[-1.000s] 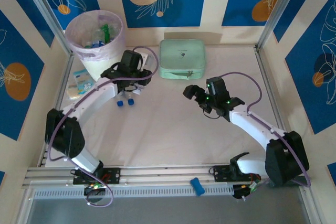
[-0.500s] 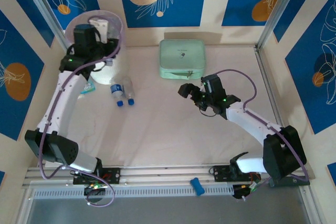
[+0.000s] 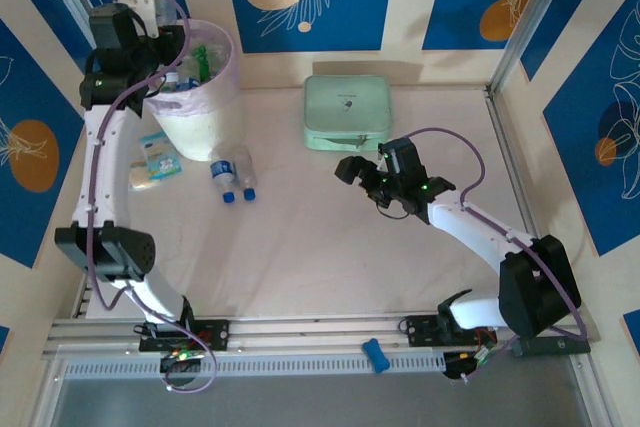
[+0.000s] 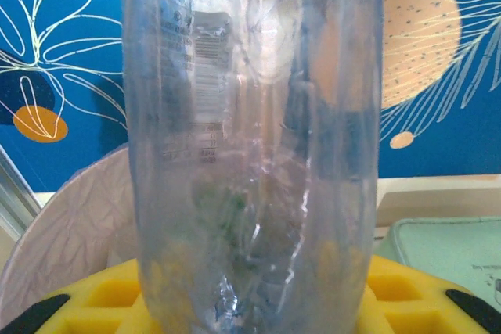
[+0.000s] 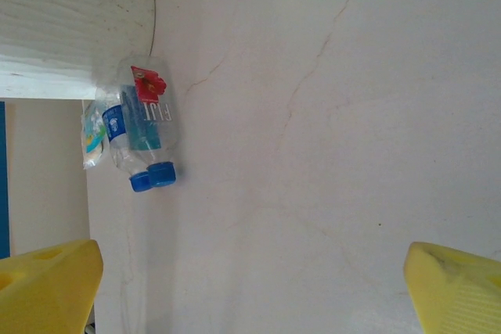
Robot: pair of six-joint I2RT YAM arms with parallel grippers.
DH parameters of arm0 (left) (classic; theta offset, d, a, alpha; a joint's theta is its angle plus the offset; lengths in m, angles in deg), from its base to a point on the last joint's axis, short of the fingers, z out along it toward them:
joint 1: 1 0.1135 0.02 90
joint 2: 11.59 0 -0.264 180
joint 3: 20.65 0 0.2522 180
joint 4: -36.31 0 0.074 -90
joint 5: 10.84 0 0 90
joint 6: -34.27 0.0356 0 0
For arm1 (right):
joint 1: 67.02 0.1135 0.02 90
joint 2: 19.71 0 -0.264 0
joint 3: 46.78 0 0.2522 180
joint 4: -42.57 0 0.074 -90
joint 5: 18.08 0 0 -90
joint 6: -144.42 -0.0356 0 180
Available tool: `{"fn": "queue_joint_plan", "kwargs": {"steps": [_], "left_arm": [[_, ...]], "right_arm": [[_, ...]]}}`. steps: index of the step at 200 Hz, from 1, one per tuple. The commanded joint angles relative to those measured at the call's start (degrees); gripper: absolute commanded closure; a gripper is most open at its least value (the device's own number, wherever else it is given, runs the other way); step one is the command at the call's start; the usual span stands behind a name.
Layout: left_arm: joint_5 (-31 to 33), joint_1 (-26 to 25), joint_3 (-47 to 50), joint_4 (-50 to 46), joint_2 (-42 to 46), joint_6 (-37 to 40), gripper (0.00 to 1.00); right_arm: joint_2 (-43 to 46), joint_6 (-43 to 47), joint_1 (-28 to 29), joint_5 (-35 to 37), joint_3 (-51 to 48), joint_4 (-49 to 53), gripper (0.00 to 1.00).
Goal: Put the plastic bottles in the bin
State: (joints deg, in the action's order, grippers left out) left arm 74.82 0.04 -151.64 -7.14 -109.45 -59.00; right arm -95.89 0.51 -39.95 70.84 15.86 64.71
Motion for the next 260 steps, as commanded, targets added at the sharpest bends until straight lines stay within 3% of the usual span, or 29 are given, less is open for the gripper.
{"fn": "queue_joint_plan", "kwargs": {"steps": [1, 27, 63, 90, 122, 136, 152, 211, 260], "left_arm": [[0.9, 1.5, -5.2, -1.3, -4.6, 0.5, 0.73], [1.5, 2.0, -11.3, -5.0, -10.2, 0.9, 0.73], [1.1, 2.3, -11.9, -5.8, -13.6, 0.0, 0.72], [0.3, 2.3, -12.7, -7.4, -15.3, -0.8, 0.65], [-0.7, 2.2, -13.6, -7.9, -15.4, -1.9, 0.35], [-0.8, 2.3, -14.1, -8.1, -14.8, -2.3, 0.13], [-0.6, 2.3, -14.4, -8.3, -13.5, -2.4, 0.03], [-3.3, 2.1, -10.0, -8.5, -4.7, -4.6, 0.00], [-7.4, 1.2, 16.8, 4.3, 12.0, -11.1, 0.00]], "right_arm": [[0.7, 1.3, 0.4, -0.2, 1.6, 1.6, 0.01], [1.5, 1.5, 0.4, 0.4, 1.4, 2.3, 0.01], [2.6, 1.5, 0.4, 1.0, 1.0, 2.9, 0.01], [3.3, 1.8, 0.3, 1.3, 0.9, 3.5, 0.01], [3.8, 1.8, 0.3, 1.6, 0.9, 3.8, 0.01], [3.7, 1.7, 0.3, 1.6, 0.9, 3.7, 0.01], [3.4, 1.7, 0.3, 1.5, 1.1, 3.5, 0.01], [0.1, 2.9, 0.2, -0.7, 4.4, 3.6, 0.01], [-2.0, 2.3, 0.7, -1.9, 4.5, 1.3, 0.01]]}}
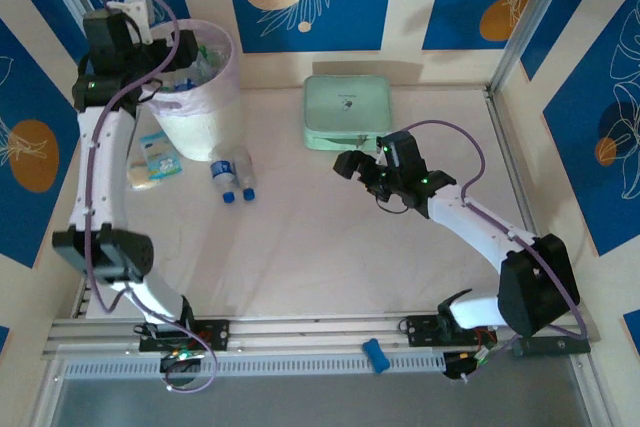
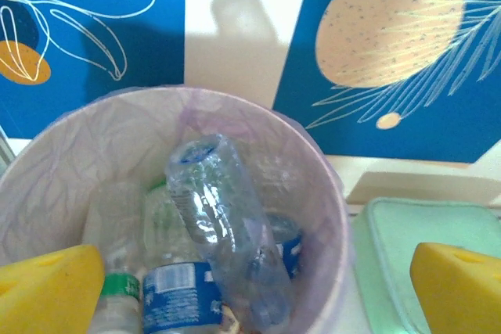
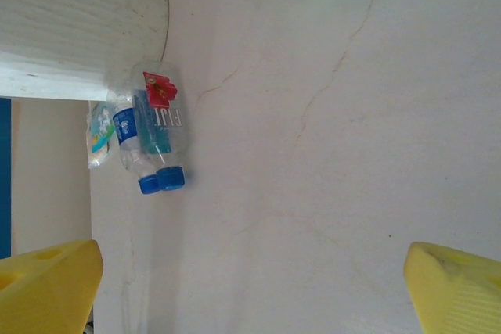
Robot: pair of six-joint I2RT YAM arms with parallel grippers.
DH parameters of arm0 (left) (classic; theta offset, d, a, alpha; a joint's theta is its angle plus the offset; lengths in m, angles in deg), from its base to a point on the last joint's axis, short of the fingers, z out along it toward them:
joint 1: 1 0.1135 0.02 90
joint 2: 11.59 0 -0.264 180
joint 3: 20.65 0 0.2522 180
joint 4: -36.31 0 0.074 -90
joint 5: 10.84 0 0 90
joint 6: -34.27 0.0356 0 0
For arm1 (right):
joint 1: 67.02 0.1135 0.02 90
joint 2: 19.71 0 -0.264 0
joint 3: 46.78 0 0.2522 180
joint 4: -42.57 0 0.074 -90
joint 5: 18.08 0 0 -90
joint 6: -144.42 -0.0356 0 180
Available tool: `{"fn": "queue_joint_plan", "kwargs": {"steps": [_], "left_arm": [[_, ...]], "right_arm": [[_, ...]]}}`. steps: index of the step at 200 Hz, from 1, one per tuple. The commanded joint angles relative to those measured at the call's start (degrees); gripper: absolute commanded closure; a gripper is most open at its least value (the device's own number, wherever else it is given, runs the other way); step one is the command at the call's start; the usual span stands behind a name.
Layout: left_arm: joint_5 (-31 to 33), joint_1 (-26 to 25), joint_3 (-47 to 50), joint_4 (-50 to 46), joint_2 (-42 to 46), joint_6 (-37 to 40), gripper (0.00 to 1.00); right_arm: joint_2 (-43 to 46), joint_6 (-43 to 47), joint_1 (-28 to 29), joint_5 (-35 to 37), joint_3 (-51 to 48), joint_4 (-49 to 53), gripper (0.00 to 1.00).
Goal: Put the plastic bottles in the bin
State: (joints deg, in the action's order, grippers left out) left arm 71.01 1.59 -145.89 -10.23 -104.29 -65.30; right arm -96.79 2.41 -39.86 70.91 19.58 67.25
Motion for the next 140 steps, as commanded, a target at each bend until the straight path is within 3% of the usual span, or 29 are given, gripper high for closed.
{"fn": "queue_joint_plan", "kwargs": {"steps": [1, 31, 105, 140], "left_arm": [[-3.7, -0.4, 11.7, 7.7, 7.1, -5.0, 0.00], [-5.3, -1.8, 28.0, 14.1, 16.8, -9.7, 0.00], [-3.4, -7.0, 56.1, 16.4, 34.1, -17.2, 0.00], [2.3, -11.2, 67.3, 18.4, 37.0, -19.5, 0.00]], "right_arm": [[-1.2, 0.4, 0.7, -2.0, 0.8, -1.3, 0.01], [-2.9, 0.3, 1.1, -2.9, 1.2, -1.2, 0.01], [-6.2, 0.3, 2.2, -3.4, 2.4, -1.8, 0.01], [-8.0, 0.3, 3.3, -3.6, 3.6, -1.5, 0.01]]}}
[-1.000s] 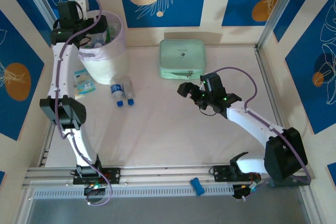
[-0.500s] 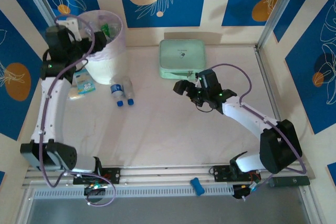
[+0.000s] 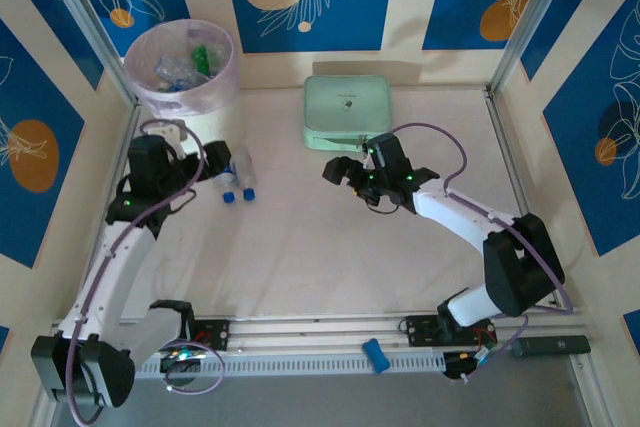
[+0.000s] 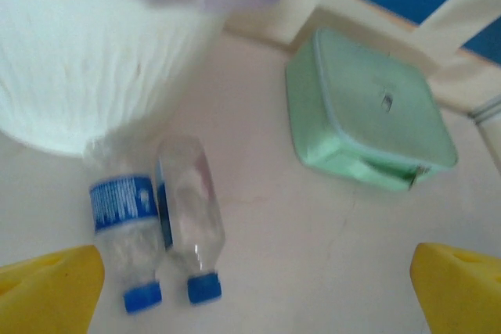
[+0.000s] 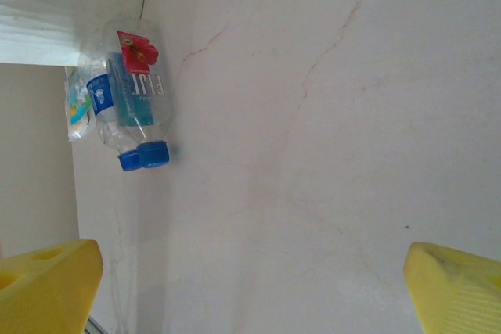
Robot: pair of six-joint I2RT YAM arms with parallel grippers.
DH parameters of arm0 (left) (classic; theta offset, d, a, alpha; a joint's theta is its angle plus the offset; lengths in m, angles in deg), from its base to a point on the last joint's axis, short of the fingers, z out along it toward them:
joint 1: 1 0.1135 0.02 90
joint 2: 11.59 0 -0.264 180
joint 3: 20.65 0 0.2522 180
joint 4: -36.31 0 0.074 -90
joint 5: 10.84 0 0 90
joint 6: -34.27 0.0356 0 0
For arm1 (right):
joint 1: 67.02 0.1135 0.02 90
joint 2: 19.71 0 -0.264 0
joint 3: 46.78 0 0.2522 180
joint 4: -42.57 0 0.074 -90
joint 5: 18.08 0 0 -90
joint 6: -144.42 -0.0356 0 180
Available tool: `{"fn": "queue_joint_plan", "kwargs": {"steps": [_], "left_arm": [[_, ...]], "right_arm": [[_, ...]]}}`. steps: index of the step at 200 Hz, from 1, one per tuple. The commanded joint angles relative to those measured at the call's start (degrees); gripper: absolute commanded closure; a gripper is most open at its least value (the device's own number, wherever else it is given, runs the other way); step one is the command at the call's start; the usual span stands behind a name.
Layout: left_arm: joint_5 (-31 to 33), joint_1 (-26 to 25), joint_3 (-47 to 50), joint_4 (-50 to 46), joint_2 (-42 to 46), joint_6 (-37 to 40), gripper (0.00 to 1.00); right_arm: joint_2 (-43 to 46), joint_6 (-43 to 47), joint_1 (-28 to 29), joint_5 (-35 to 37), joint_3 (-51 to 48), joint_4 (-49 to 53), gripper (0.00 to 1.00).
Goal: Put the plastic bottles in the bin
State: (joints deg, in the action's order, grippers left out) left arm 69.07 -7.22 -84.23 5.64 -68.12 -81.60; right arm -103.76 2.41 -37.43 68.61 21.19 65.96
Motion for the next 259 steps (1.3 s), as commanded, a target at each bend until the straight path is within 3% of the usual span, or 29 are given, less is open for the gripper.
{"fn": "queue_joint_plan", "kwargs": {"steps": [1, 52, 117, 167, 259], "left_arm": [[4.4, -2.5, 5.9, 2.7, 0.8, -3.2, 0.00], [10.9, -5.8, 12.3, 8.8, -4.4, -3.2, 0.00], [13.5, -5.8, 4.5, 9.2, -22.9, 3.8, 0.03], [18.5, -4.8, 2.2, 10.8, -30.0, 6.4, 0.09], [14.8, -2.6, -5.7, 9.3, -41.3, 5.2, 0.21]], "right_arm": [[-1.0, 0.3, 1.0, -1.3, 2.0, -0.2, 0.01], [-0.7, 0.4, 1.9, 0.1, 2.4, 1.0, 0.01], [2.5, 0.2, 2.1, 2.3, 0.5, 1.9, 0.01], [5.6, 0.7, 1.6, 3.9, -1.3, 2.9, 0.01], [8.5, 0.5, 0.5, 5.0, -3.0, 3.7, 0.01]]}}
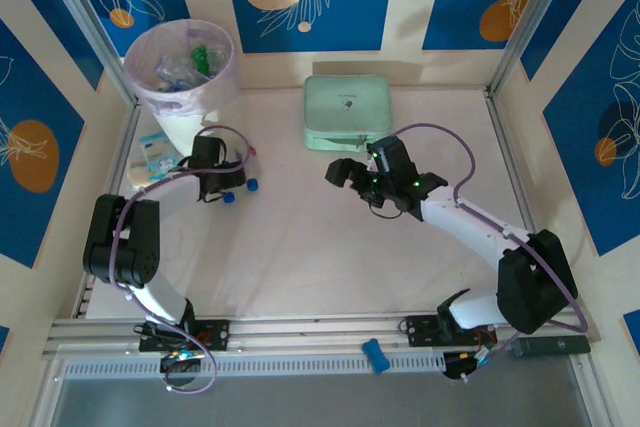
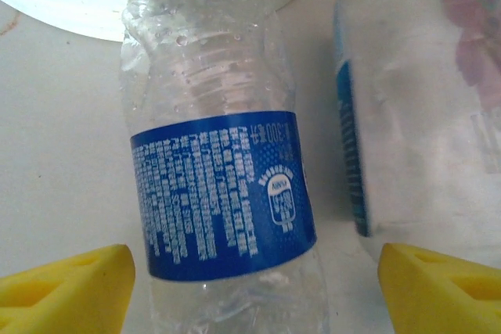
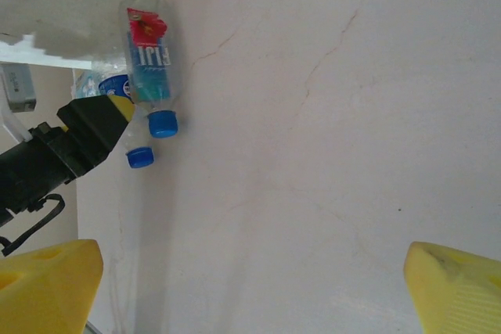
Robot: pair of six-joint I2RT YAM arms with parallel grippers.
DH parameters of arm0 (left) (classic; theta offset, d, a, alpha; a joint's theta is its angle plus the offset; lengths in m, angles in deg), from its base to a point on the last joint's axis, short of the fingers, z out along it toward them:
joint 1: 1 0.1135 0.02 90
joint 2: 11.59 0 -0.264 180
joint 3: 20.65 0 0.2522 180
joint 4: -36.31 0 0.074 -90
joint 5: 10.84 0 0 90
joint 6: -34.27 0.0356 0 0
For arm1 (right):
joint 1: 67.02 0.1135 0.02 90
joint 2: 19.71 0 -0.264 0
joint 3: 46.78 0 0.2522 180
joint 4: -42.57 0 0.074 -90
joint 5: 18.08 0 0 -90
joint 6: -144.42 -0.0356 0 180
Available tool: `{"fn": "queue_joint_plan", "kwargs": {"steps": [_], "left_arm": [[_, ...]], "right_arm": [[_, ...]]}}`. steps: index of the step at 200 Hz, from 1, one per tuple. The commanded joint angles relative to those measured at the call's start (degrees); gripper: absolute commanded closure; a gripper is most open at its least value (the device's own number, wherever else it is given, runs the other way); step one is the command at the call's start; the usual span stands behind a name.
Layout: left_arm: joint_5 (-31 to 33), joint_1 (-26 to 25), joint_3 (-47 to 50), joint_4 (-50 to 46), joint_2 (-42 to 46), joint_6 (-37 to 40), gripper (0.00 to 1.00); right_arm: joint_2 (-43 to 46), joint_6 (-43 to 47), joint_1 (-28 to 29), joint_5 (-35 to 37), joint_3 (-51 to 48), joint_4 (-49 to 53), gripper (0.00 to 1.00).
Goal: Put the plastic bottles in the bin
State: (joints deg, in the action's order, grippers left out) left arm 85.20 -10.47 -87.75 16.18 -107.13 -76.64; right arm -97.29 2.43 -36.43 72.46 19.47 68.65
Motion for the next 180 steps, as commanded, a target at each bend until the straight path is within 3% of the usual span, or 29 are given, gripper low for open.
{"fn": "queue_joint_plan", "kwargs": {"steps": [1, 54, 94, 180], "left_arm": [[-1.4, 0.7, -2.3, -1.3, -2.4, 0.2, 0.21], [-2.3, 0.9, -4.0, -2.8, -5.1, -0.1, 0.30], [-2.8, 0.9, -3.9, -2.4, -5.2, -0.1, 0.47], [-5.5, 0.7, -2.0, -3.4, 0.8, 0.3, 0.53]], "right_arm": [[2.1, 0.5, -0.5, 1.1, -1.3, 1.0, 0.01], [2.4, 0.5, -0.9, 1.0, -1.5, 1.2, 0.01], [2.4, 0.2, -1.1, 0.8, -1.6, 0.7, 0.01], [1.5, 0.0, -1.1, 0.1, -2.0, -0.8, 0.01]]}}
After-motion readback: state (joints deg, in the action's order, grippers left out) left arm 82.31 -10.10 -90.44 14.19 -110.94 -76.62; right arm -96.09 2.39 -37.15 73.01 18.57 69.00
